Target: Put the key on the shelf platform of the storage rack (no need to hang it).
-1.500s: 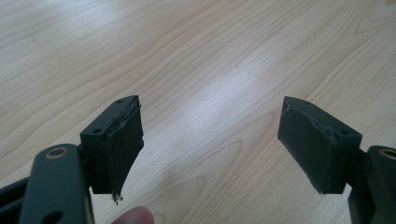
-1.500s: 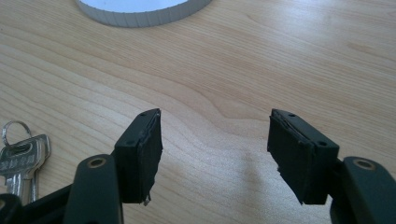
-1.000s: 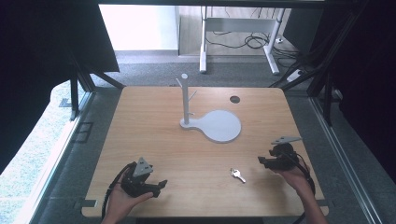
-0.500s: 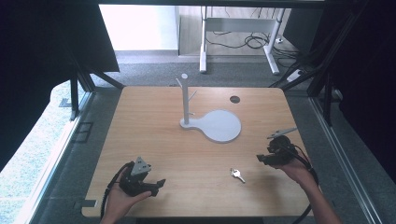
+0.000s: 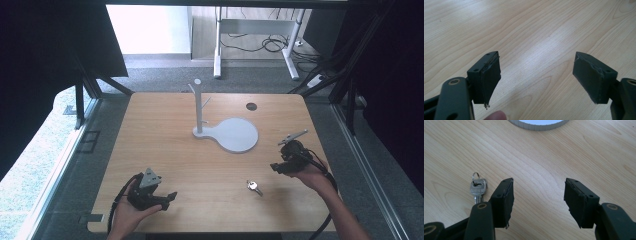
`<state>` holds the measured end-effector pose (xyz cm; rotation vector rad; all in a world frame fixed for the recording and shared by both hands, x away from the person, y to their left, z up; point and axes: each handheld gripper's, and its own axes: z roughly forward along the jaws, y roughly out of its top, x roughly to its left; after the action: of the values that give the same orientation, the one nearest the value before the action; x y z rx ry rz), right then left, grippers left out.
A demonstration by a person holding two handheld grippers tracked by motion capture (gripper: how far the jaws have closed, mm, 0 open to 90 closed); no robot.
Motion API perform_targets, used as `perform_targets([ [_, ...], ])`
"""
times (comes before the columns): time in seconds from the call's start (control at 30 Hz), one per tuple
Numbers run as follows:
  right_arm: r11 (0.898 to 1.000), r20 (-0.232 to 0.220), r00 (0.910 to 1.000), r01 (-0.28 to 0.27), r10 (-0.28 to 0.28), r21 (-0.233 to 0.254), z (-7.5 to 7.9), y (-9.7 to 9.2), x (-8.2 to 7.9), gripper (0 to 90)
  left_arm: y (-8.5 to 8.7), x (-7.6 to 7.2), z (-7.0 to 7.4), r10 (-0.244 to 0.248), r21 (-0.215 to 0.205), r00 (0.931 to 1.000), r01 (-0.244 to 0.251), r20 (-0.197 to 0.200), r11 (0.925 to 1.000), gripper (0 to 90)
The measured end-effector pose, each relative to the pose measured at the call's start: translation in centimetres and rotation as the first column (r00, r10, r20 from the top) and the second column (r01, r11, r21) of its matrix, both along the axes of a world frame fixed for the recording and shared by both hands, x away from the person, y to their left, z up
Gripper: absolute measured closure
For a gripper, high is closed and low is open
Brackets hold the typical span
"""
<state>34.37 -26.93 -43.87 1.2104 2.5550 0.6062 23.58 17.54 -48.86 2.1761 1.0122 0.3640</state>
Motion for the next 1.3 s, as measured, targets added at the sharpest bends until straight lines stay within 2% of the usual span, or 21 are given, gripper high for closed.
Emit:
perform_targets([
  [0.27, 0.999, -0.028, 0.999, -0.036, 0.035, -0.041, 0.0, 1.4, 0.0, 43.5, -0.1, 0.0, 0.0, -0.004, -0.001, 1.0, 0.004, -0.001, 1.0, 22.6],
  [0.37, 0.998, -0.034, 0.9989, -0.034, 0.032, -0.056, 0.0, 1.8, 0.0, 45.1, -0.1, 0.0, 0.0, -0.004, -0.002, 1.0, 0.004, -0.002, 1.0, 22.6],
  [0.6, 0.996, -0.046, 0.9968, -0.068, 0.066, -0.055, 0.0, 2.5, -0.2, 48.9, 0.1, 0.0, 0.0, -0.001, -0.004, 1.0, 0.001, -0.001, 1.0, 22.6],
  [0.83, 0.992, -0.088, 0.9903, -0.112, 0.107, -0.059, -0.7, 3.5, -0.4, 53.3, 0.0, 0.0, -0.1, -0.006, -0.002, 1.0, 0.006, -0.003, 1.0, 22.6],
  [1.0, 0.987, -0.091, 0.986, -0.146, 0.14, -0.064, -1.0, 4.6, -0.7, 57.4, 0.1, 0.0, 0.0, -0.003, 0.0, 1.0, 0.003, -0.002, 1.0, 22.6],
  [1.23, 0.982, -0.131, 0.9767, -0.179, 0.17, -0.062, -1.6, 6.0, -0.7, 60.6, 0.2, 0.0, 0.0, -0.004, -0.003, 1.0, 0.004, -0.002, 1.0, 22.6],
  [1.3, 0.98, -0.13, 0.9743, -0.193, 0.184, -0.059, -1.8, 6.2, -0.8, 61.4, 0.2, 0.0, 0.0, -0.003, -0.003, 1.0, 0.003, -0.001, 1.0, 22.6],
])
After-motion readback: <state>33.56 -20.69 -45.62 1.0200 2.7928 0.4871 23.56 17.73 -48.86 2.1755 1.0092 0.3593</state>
